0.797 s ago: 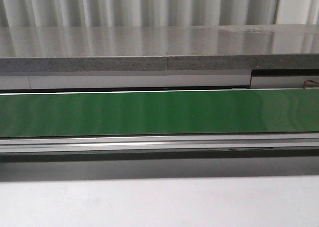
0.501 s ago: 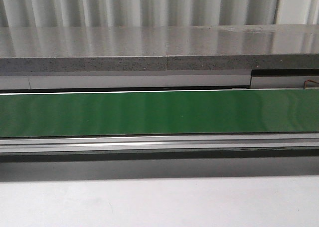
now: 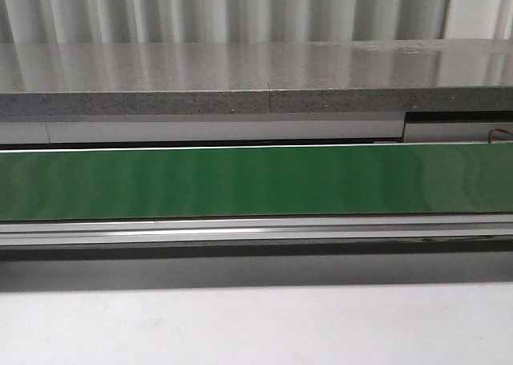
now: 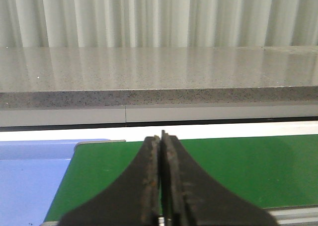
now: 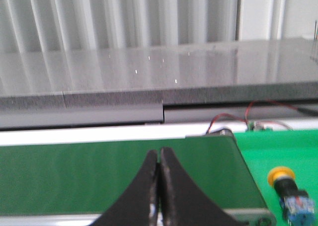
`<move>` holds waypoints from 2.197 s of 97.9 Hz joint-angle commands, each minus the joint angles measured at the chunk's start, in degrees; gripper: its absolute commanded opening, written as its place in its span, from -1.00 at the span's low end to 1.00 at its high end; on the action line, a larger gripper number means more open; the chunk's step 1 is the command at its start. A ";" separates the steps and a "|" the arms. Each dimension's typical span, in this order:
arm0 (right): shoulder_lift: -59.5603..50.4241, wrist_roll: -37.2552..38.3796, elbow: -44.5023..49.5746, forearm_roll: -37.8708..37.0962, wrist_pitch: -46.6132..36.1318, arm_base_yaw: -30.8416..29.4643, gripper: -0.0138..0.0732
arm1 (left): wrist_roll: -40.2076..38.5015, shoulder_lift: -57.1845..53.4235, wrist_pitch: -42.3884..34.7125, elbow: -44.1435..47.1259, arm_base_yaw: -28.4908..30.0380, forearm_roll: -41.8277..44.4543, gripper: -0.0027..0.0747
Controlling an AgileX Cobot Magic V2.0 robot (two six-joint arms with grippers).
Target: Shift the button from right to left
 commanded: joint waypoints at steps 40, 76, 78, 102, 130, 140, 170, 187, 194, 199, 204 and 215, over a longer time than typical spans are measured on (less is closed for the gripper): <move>10.68 -0.21 -25.63 -5.13 23.56 -0.11 -0.84 | -0.54 -1.99 -4.64 1.47 -0.36 0.02 -0.98; 28.76 -0.21 -42.21 -5.51 37.06 -0.11 -0.84 | -0.54 -1.99 -4.64 1.47 -0.36 0.02 -0.98; 29.15 -0.21 -42.12 -5.48 36.57 -0.11 -0.84 | -0.54 -1.99 -4.64 1.47 -0.36 0.02 -0.98; 30.50 -0.21 -41.97 -4.93 37.68 -0.11 -0.63 | -0.54 -1.99 -4.64 1.47 -0.36 0.02 -0.98; 30.50 -0.21 -41.97 -4.55 37.13 -0.11 0.75 | -0.54 -1.99 -4.64 1.47 -0.36 0.02 -0.98; 31.72 0.62 -42.56 -3.06 36.31 -0.11 0.75 | -0.54 -1.99 -4.64 1.47 -0.36 0.02 -0.98; 49.12 4.17 -55.95 -6.44 44.13 -3.61 0.67 | -0.54 -1.99 -4.64 1.47 -0.36 0.02 -0.98; 58.67 2.64 -61.88 -8.36 45.90 -9.15 0.67 | -0.54 -1.99 -4.64 1.47 -0.36 0.02 -0.98; 61.90 1.03 -63.76 -7.46 46.11 -11.39 0.62 | -0.54 -1.99 -4.64 1.47 -0.36 0.02 -0.98; 64.21 -0.55 -64.92 -6.35 46.25 -12.97 0.58 | -0.54 -1.99 -4.64 1.47 -0.36 0.02 -0.98; 66.69 -1.51 -65.85 -5.66 46.07 -14.74 0.57 | -0.54 -1.99 -4.64 1.47 -0.36 0.02 -0.98; 72.77 -2.65 -67.83 -5.42 46.24 -18.73 0.57 | -0.54 -1.99 -4.64 1.47 -0.36 0.02 -0.98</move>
